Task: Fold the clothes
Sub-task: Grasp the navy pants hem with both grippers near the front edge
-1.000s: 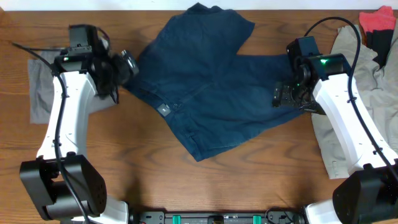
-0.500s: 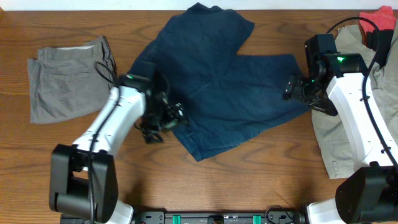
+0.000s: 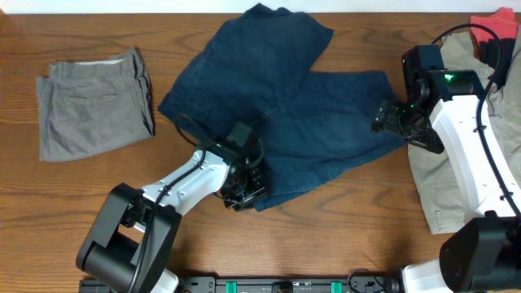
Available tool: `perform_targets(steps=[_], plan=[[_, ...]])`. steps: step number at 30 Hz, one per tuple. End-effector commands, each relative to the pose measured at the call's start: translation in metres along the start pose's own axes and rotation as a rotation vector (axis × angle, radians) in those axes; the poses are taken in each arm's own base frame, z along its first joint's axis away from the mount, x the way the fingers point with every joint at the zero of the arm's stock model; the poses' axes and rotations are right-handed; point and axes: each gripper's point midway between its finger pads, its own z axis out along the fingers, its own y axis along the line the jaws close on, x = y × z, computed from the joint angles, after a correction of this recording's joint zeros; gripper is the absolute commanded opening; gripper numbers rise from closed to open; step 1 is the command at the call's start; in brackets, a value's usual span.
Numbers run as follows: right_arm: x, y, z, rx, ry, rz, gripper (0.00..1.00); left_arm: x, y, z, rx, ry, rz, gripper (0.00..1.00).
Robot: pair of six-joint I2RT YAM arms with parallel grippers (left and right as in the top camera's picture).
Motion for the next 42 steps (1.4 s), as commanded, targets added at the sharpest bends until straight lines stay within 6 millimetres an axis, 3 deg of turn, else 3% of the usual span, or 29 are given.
perform_targets(steps=[1, 5, 8, 12, 14, 15, 16, 18, 19, 20, 24, 27, 32, 36, 42], plan=[[-0.002, -0.003, -0.005, -0.006, -0.012, 0.024, 0.99, -0.012, 0.011, 0.000, -0.048, -0.059, -0.048, 0.29], [-0.001, -0.004, -0.005, -0.002, -0.007, 0.023, 0.99, -0.015, 0.021, -0.003, -0.073, -0.060, -0.046, 0.19], [0.000, -0.004, -0.005, -0.001, -0.005, 0.024, 0.99, -0.031, 0.050, -0.015, -0.154, -0.098, -0.059, 0.13], [0.002, -0.005, -0.005, 0.001, 0.003, 0.023, 0.99, -0.071, 0.090, -0.055, -0.222, -0.180, -0.113, 0.07], [0.006, -0.001, -0.003, -0.017, 0.021, 0.021, 0.99, -0.086, 0.099, -0.077, -0.192, -0.197, -0.147, 0.06], [0.009, 0.002, -0.002, -0.035, 0.037, 0.021, 0.99, -0.090, 0.100, -0.084, -0.170, -0.193, -0.156, 0.08], [0.013, 0.006, 0.000, -0.058, 0.057, 0.020, 0.99, -0.090, 0.099, -0.090, -0.134, -0.175, -0.155, 0.16], [0.024, 0.013, 0.004, -0.103, 0.107, 0.019, 0.99, -0.082, 0.095, -0.097, -0.057, -0.108, -0.144, 0.54], [0.032, 0.017, 0.008, -0.124, 0.141, 0.017, 0.99, -0.073, 0.095, -0.097, -0.045, -0.065, -0.155, 0.69], [0.039, 0.019, 0.011, -0.135, 0.167, 0.018, 0.99, -0.065, 0.098, -0.097, -0.053, -0.033, -0.170, 0.76], [0.073, 0.031, 0.027, -0.188, 0.299, 0.058, 0.99, -0.033, 0.107, -0.095, -0.100, 0.087, -0.241, 0.85], [0.095, 0.040, 0.039, -0.228, 0.377, 0.088, 0.99, -0.026, 0.101, -0.088, -0.049, 0.123, -0.295, 0.85], [0.116, 0.036, 0.065, -0.185, 0.428, 0.215, 0.99, -0.032, 0.100, -0.065, 0.003, 0.096, -0.413, 0.83], [0.122, 0.034, 0.080, -0.169, 0.431, 0.306, 0.99, -0.035, 0.099, -0.048, 0.012, 0.064, -0.444, 0.81], [0.119, 0.031, 0.101, -0.144, 0.382, 0.427, 0.99, -0.066, 0.104, -0.040, -0.036, -0.109, -0.383, 0.67]])
